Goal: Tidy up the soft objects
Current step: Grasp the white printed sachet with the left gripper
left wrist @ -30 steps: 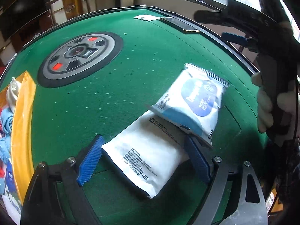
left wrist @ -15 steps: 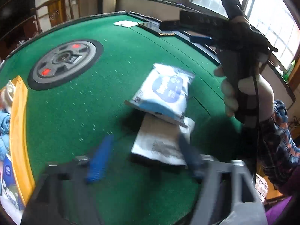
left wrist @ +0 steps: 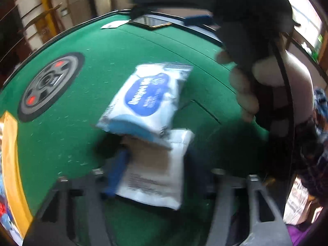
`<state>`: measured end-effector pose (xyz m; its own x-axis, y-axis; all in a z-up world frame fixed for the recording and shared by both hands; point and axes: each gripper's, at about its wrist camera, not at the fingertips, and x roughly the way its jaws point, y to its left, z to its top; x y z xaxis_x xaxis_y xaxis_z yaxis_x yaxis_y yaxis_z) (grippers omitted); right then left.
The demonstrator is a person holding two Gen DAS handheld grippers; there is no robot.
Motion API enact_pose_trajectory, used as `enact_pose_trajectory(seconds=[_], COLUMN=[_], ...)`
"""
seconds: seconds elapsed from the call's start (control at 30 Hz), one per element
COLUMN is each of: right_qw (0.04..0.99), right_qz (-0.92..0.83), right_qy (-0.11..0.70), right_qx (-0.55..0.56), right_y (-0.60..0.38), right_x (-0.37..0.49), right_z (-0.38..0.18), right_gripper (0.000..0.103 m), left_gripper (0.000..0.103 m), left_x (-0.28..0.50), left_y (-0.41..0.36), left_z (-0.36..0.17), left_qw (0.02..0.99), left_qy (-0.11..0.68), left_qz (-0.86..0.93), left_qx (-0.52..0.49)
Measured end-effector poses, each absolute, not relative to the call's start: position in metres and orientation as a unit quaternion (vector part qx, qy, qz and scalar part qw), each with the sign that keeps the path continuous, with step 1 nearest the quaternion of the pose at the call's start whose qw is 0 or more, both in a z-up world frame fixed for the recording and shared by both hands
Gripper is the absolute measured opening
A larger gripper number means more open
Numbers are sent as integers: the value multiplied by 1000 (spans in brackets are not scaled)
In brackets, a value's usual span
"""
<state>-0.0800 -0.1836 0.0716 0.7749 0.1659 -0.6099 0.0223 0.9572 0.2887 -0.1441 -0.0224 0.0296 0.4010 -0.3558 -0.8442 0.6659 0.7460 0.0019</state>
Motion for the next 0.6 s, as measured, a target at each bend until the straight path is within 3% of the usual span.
enact_pose_trajectory(seconds=[0.23,0.43,0.6], right_qw=[930,926,926], right_qz=[28,16,12], right_qy=[338,349,352], right_qx=[143,140,136], right_y=[-187,-189,-189], right_x=[-77,-73,-73], right_z=[69,62,61], right_gripper=[102,102,102], left_gripper=[26,26,30], left_x=[-138,-119,-121], left_y=[23,87,88], left_z=[41,43,41], left_qw=[842,864,870], left_qy=[451,461,451], left_qz=[-275,-201,-197], left_qx=[110,24,36])
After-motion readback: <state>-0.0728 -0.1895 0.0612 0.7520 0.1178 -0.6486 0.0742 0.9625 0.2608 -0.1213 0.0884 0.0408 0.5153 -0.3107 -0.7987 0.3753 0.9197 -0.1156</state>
